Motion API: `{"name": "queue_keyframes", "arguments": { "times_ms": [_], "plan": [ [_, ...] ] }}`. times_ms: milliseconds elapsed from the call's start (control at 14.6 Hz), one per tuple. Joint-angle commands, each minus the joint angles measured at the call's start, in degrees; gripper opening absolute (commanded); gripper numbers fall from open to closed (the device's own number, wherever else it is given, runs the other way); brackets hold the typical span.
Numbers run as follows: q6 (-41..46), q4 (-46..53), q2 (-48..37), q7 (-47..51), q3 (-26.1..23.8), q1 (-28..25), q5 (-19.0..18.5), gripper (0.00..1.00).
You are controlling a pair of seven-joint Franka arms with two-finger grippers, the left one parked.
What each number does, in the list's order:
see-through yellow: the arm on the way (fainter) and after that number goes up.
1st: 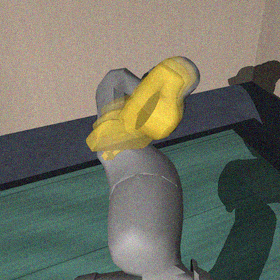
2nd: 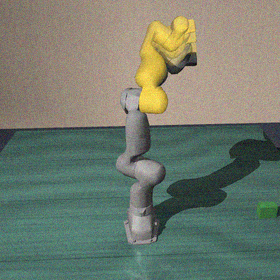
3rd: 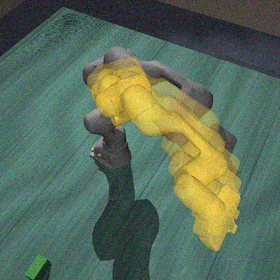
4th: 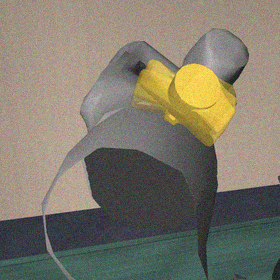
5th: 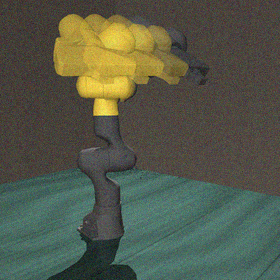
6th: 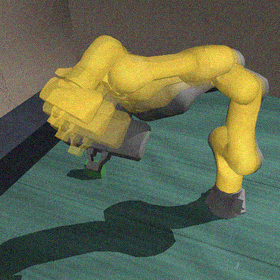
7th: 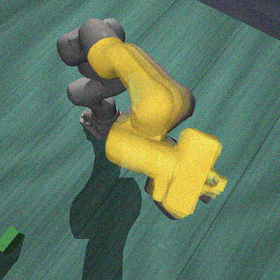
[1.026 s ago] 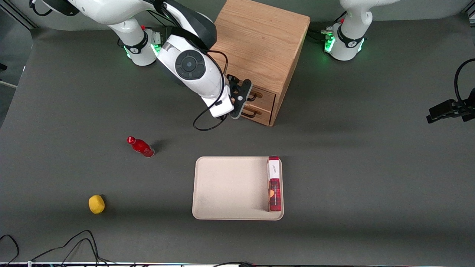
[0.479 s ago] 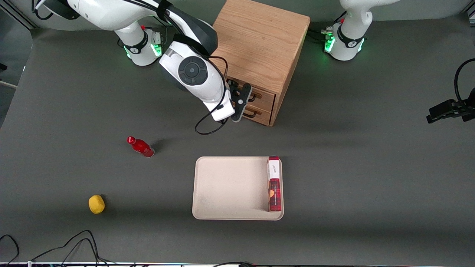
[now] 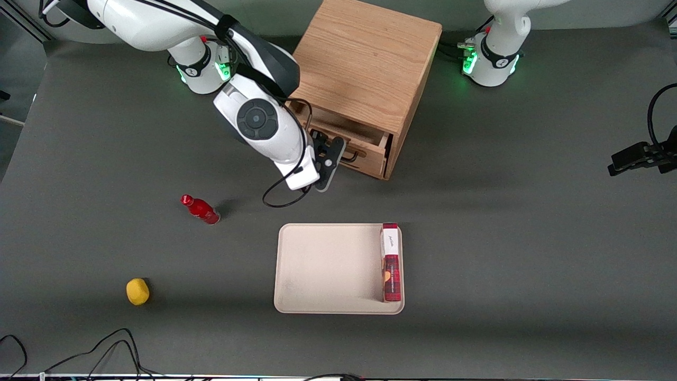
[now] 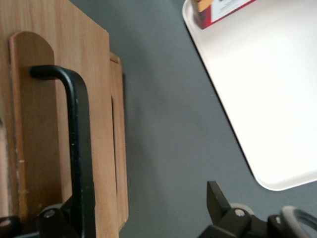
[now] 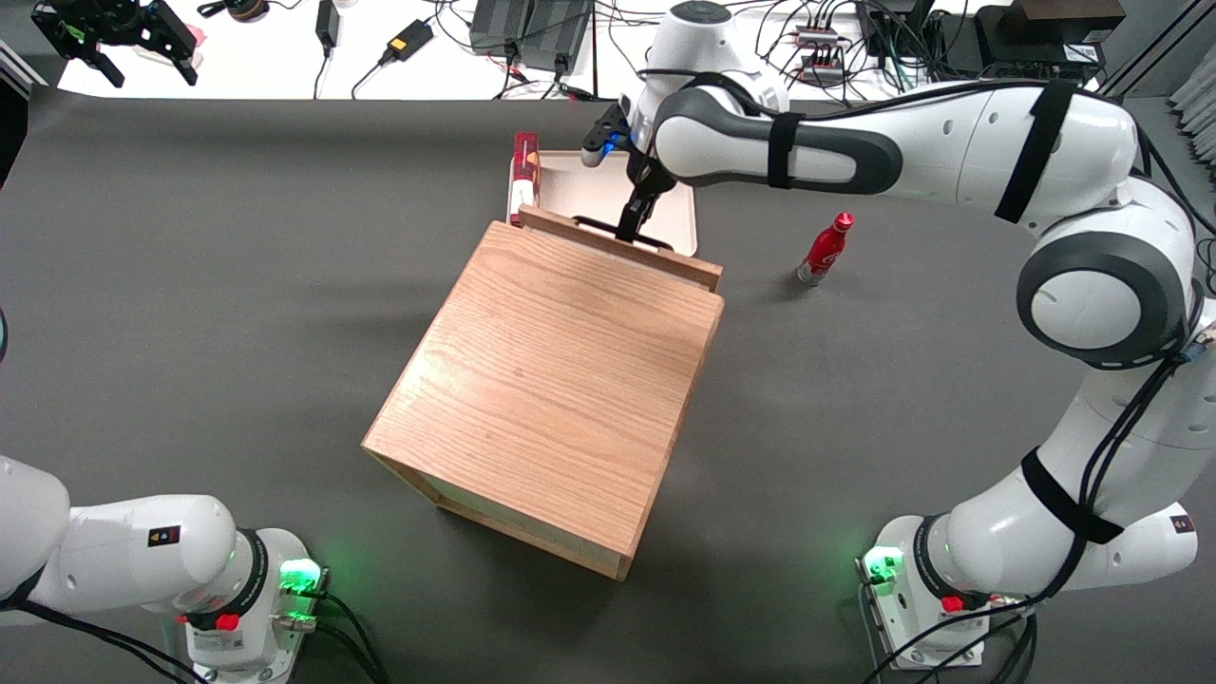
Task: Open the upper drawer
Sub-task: 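Pull the upper drawer outward by its handle with the right gripper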
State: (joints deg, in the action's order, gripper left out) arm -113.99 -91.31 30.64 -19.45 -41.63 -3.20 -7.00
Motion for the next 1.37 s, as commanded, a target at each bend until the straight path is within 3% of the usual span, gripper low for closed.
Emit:
{"name": "queue_keyframes", "arguments": {
  "times_ms": [0,889,1299],
  "plan": [
    [-0.1,3.1,0.6,-1.2,1.6,-0.5,-0.8,1.0],
    [-12.1,3.9,1.3,-3.4,8.8,-0.2,-0.6,1.0],
    [-12.7,6.2,2.1,-3.5,10.8,-0.2,-0.6,1.0]
  ]
}}
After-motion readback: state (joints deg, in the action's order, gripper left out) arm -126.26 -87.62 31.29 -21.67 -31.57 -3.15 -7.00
